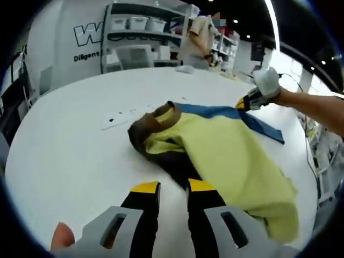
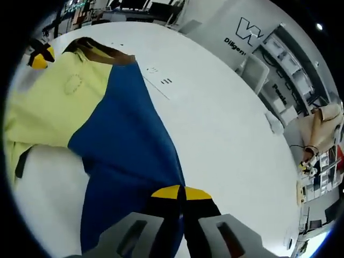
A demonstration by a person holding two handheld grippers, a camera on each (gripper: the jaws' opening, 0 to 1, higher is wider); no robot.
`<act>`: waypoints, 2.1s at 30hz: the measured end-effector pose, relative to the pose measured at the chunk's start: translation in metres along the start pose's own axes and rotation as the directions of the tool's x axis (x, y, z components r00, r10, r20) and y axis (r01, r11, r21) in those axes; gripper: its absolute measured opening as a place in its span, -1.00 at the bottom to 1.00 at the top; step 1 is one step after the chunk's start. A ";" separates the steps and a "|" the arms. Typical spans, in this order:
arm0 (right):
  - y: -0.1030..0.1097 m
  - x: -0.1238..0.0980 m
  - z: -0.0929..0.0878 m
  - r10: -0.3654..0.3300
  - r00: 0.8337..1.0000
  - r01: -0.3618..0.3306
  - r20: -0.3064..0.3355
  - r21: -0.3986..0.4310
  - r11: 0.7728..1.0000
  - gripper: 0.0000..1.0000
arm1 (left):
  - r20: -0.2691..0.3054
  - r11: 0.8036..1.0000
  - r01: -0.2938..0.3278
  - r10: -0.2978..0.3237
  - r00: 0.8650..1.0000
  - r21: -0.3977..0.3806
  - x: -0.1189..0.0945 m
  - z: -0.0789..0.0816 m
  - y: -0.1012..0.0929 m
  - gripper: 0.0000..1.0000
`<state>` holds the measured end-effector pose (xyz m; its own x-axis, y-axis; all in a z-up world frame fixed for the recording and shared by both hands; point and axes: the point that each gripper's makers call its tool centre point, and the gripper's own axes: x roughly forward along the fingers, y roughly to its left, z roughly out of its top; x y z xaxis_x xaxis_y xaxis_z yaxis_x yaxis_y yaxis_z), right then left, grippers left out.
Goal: Fold the garment on the visible template until the final outline fits inside the template.
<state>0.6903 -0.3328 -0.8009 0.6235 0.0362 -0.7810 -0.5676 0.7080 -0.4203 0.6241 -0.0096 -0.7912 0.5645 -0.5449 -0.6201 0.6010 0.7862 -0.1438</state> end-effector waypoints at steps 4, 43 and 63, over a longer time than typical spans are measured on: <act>-0.001 0.001 0.000 0.003 1.000 -0.003 0.007 0.008 1.000 -1.00 | -0.016 1.000 0.003 -0.003 1.000 0.000 0.007 -0.005 -0.010 -0.64; -0.003 0.003 0.001 0.007 1.000 -0.007 0.007 -0.035 0.999 -1.00 | -0.064 0.988 -0.078 0.087 0.994 0.132 -0.077 -0.017 0.057 -1.00; 0.001 0.003 0.003 0.019 1.000 -0.018 0.011 -0.068 0.998 -1.00 | -0.149 0.943 -0.279 0.307 0.940 0.182 -0.074 -0.043 0.125 -1.00</act>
<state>0.6929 -0.3302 -0.8020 0.6183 0.0575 -0.7839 -0.6141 0.6578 -0.4361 0.6335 0.1418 -0.7970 0.6308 -0.2271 -0.7420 0.5120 0.8404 0.1780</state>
